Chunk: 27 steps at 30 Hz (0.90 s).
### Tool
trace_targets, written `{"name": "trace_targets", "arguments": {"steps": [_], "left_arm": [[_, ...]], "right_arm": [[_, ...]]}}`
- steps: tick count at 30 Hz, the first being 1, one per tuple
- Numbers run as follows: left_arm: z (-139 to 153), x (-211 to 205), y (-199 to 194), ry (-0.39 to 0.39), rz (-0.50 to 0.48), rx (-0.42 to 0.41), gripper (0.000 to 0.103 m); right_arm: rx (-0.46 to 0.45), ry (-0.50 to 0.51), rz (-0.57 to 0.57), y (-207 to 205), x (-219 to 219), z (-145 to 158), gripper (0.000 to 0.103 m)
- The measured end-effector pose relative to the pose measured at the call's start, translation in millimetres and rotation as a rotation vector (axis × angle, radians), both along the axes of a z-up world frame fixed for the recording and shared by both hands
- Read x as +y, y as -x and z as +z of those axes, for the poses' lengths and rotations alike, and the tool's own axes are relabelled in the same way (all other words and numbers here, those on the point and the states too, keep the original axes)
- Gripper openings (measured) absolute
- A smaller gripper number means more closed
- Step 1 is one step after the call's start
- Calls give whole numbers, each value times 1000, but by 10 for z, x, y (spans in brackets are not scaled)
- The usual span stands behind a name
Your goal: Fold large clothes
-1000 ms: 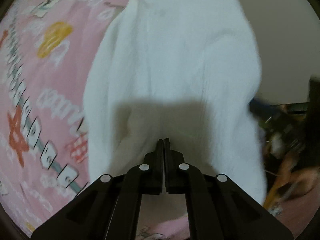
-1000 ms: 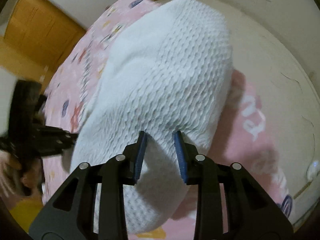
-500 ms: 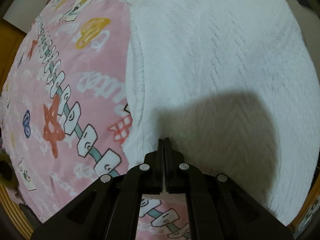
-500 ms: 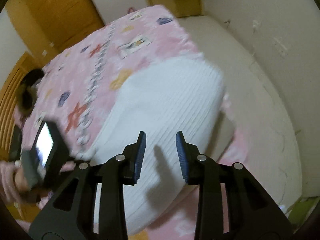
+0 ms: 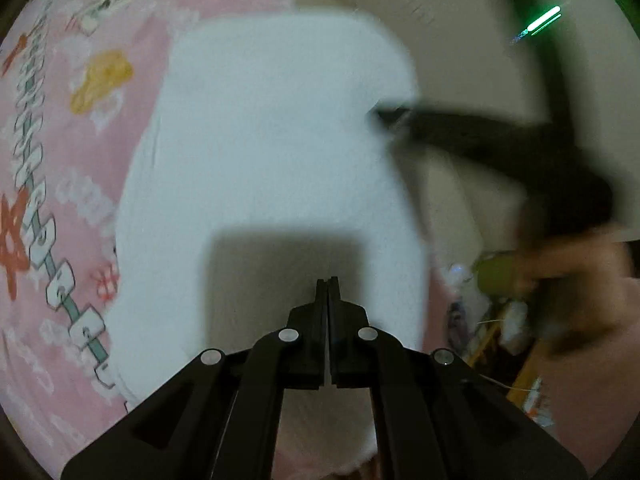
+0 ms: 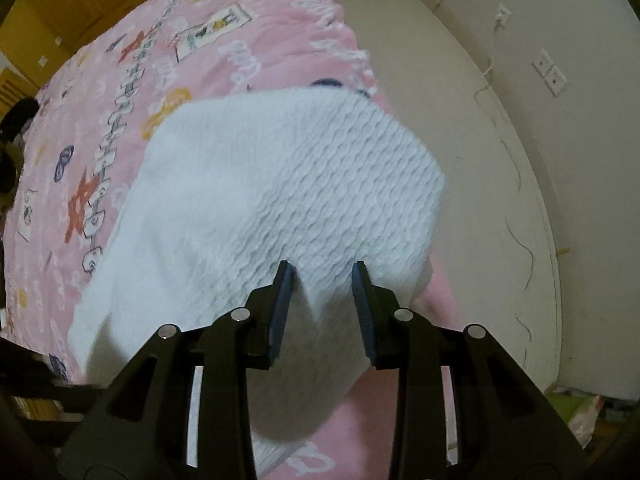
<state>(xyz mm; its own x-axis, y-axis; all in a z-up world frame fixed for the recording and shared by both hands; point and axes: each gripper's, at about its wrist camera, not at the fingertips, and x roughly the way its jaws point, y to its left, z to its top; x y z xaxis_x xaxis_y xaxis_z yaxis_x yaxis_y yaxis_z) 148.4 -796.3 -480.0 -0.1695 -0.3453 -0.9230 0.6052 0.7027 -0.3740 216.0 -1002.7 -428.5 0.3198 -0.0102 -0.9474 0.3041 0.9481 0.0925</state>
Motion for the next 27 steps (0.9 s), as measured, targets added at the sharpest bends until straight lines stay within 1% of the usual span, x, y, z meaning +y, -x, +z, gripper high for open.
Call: {"name": "trace_targets", "arguments": {"steps": [1, 2, 3, 4, 6, 7, 8, 9, 10, 11, 13, 14, 15, 16, 18, 19, 20, 22, 23, 24, 25, 26, 27], "left_arm": [[-91, 17, 27, -8, 14, 6, 3], [-159, 39, 41, -9, 31, 28, 3], [-248, 65, 65, -6, 52, 58, 3], [-311, 51, 119, -13, 42, 55, 3], [-364, -51, 270, -30, -19, -18, 4], [-367, -91, 317, -28, -34, -49, 4], [-375, -155, 356, -22, -52, -93, 4], [-395, -210, 357, -22, -57, -118, 4], [-409, -238, 346, -27, -55, -123, 4], [-428, -258, 320, -29, -48, -116, 4], [-426, -234, 310, -22, -48, -107, 4], [-400, -210, 332, -25, -55, -119, 4], [-364, -188, 352, -32, -62, -135, 3], [-308, -173, 373, -36, -74, -157, 3], [-184, -147, 414, -38, -110, -216, 3], [-114, -137, 440, -42, -128, -240, 3], [-66, -131, 450, -56, -141, -259, 3], [77, -99, 473, -71, -167, -285, 3], [139, -64, 461, -72, -173, -289, 4], [236, -22, 467, -70, -182, -298, 10], [312, 20, 487, -68, -186, -310, 20], [449, 98, 515, -63, -189, -335, 25], [573, 165, 526, -54, -189, -349, 35]], "right_arm": [[-49, -16, -13, 12, -32, 126, 32], [-79, -21, -10, -3, -17, 213, 32], [-91, -27, -2, -62, -18, 223, 32], [-88, -34, 7, -121, -23, 209, 32], [40, -23, 29, -300, -48, -126, 31], [78, -8, 19, -348, -92, -314, 31], [83, -9, -2, -360, -141, -405, 31], [76, -32, -37, -357, -219, -478, 31], [64, -79, -78, -347, -311, -518, 31], [60, -100, -93, -351, -349, -509, 31], [43, -93, -82, -323, -315, -407, 30], [17, -85, -73, -283, -268, -318, 30], [-37, -80, -72, -166, -189, -159, 30], [-84, -84, -88, -40, -126, -29, 30], [-152, -118, -135, 184, -29, 144, 30], [-190, -132, -171, 386, 68, 243, 30], [-213, -138, -191, 503, 136, 296, 30], [-237, -134, -254, 813, 335, 371, 36], [-242, -137, -274, 913, 405, 386, 38], [-247, -140, -311, 1053, 500, 403, 45], [-256, -147, -342, 1163, 573, 422, 48], [-262, -149, -368, 1262, 641, 452, 48], [-265, -141, -392, 1355, 701, 491, 48]]}}
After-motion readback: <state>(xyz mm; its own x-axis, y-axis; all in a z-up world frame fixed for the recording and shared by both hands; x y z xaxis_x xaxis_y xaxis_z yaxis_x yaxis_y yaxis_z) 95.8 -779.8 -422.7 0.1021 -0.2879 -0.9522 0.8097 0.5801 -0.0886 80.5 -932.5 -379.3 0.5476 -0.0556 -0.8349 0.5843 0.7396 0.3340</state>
